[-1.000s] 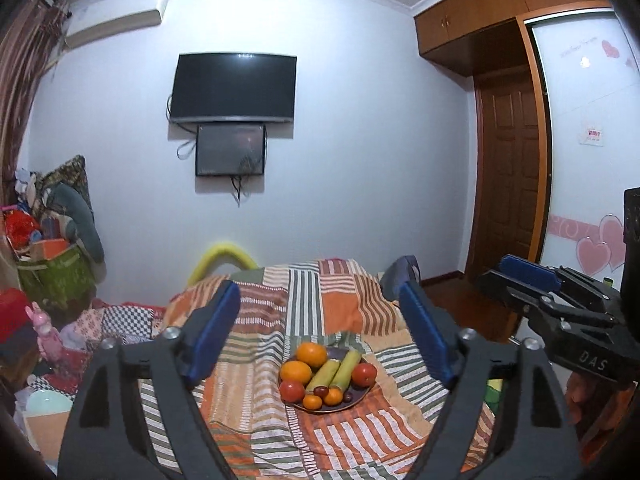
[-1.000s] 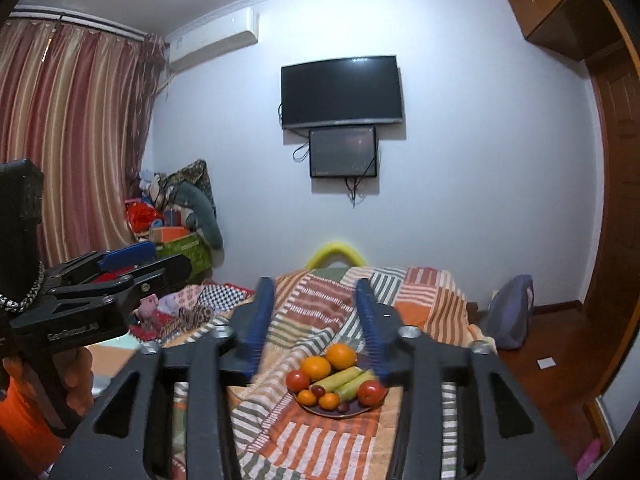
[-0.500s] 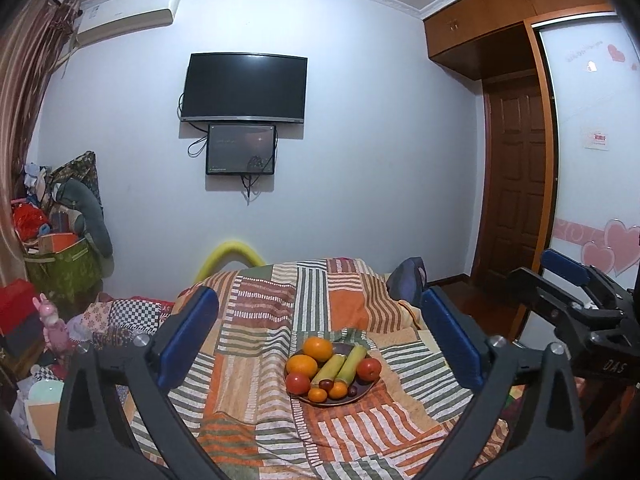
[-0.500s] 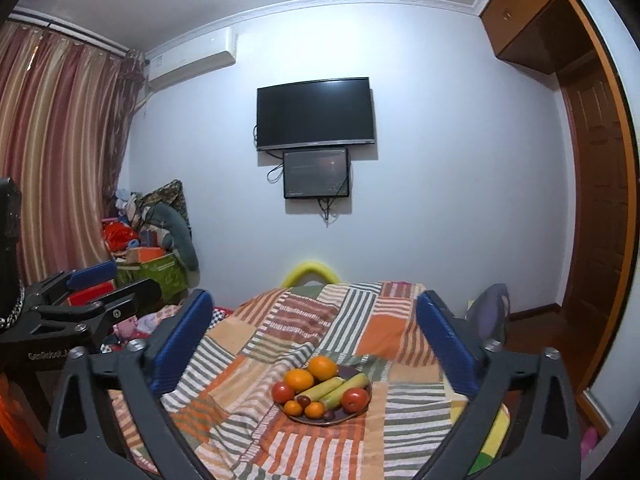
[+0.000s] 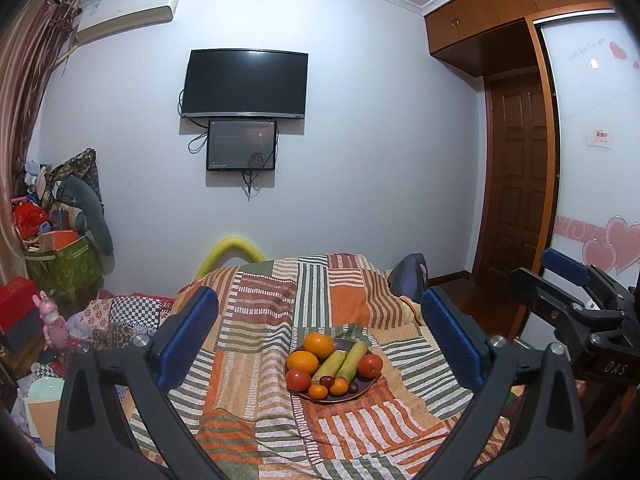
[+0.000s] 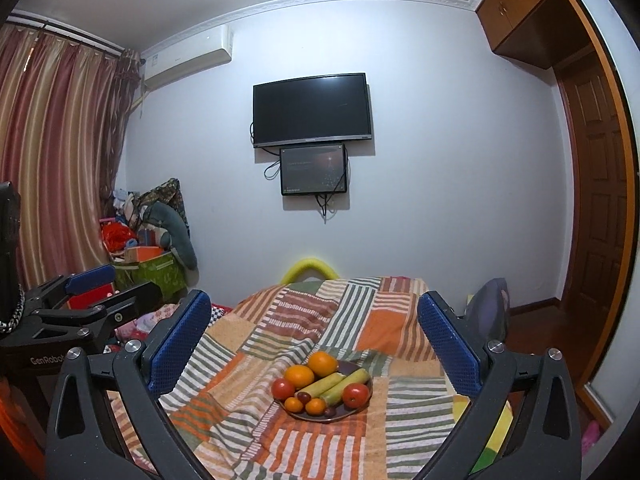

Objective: Organize fruits

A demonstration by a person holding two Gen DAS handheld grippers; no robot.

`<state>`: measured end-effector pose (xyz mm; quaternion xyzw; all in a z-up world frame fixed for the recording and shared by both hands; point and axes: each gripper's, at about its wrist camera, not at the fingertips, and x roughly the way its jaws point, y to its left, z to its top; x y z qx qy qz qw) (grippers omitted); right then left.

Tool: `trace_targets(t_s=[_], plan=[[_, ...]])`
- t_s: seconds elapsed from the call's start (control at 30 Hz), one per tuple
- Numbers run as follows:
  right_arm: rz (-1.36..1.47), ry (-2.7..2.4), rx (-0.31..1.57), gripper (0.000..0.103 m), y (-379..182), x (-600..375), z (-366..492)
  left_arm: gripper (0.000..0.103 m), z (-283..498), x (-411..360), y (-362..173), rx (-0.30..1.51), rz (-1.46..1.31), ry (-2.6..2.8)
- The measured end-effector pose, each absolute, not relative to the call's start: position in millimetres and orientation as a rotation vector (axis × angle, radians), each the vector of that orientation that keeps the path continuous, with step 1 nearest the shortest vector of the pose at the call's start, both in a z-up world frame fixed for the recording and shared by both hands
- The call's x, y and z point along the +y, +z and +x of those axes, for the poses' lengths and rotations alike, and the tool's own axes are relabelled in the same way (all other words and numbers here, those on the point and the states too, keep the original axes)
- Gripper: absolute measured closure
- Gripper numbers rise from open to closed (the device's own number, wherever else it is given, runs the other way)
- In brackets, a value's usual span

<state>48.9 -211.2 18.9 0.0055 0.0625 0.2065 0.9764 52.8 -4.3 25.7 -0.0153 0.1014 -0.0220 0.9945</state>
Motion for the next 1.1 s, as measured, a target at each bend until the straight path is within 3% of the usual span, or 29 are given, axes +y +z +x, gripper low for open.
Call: trace_targets(t_s=[1.1], plan=[[0.001,0.408,0.126,0.000,20.8,-216.0,49.9,0.000,52.8,-3.3,24.1,0.216,-0.042,-0.051]])
